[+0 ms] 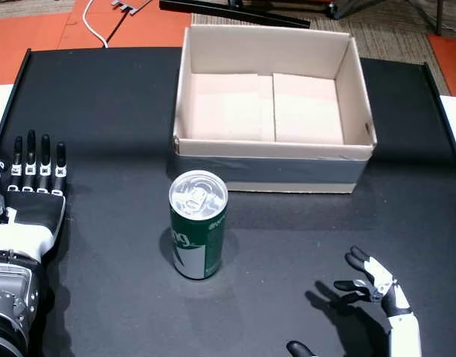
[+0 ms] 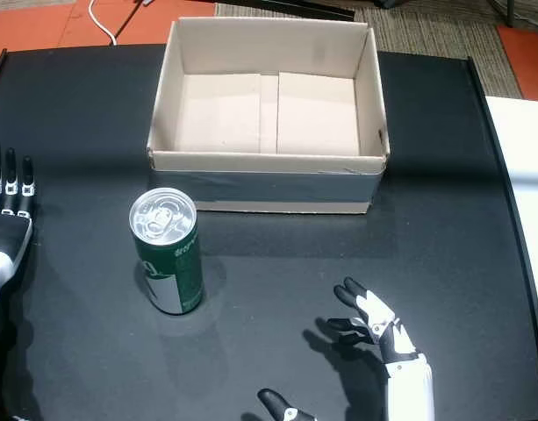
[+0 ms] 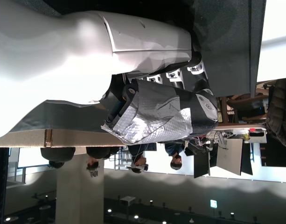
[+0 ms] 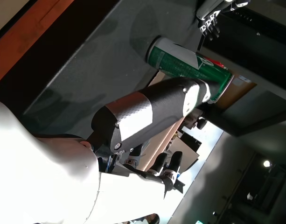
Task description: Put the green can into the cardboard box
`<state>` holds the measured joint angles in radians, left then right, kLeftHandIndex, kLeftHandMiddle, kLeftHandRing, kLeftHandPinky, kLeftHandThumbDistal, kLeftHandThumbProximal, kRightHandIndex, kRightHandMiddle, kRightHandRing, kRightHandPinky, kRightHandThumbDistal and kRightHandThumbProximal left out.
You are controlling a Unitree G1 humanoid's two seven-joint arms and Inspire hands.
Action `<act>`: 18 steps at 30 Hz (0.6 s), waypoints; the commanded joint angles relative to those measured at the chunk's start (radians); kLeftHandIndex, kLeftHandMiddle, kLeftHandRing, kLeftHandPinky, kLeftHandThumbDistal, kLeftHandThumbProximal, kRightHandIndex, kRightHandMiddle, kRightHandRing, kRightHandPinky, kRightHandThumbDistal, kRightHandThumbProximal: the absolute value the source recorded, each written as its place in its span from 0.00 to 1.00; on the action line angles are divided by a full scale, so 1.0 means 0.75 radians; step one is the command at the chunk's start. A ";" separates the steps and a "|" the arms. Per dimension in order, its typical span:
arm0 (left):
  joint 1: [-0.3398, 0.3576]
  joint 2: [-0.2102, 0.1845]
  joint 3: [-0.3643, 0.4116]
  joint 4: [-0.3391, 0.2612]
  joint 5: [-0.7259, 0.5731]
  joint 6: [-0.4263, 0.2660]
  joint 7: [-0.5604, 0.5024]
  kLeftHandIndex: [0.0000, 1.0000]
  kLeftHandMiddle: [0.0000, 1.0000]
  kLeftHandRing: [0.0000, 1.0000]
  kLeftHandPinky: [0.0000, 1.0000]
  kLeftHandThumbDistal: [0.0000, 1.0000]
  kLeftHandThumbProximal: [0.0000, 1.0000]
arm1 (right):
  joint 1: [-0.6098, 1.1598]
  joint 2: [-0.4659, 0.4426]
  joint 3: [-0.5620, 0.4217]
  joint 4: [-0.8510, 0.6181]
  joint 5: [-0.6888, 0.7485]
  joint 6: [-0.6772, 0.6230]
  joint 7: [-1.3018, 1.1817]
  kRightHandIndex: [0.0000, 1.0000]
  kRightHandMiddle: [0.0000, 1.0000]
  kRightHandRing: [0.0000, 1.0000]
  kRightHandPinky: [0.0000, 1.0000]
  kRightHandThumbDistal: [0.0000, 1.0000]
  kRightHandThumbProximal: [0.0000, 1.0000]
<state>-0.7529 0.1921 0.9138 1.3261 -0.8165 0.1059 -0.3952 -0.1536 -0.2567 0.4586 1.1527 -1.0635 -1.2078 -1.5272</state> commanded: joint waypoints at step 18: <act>0.058 0.000 0.000 0.033 0.026 0.012 0.036 0.52 0.55 0.64 0.80 0.00 0.59 | -0.013 -0.018 0.041 0.073 0.108 -0.076 -0.044 0.53 0.68 0.79 0.91 1.00 0.54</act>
<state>-0.7525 0.1927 0.9141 1.3262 -0.8165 0.1082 -0.3978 -0.1602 -0.2620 0.4860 1.1975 -0.9926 -1.2511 -1.5271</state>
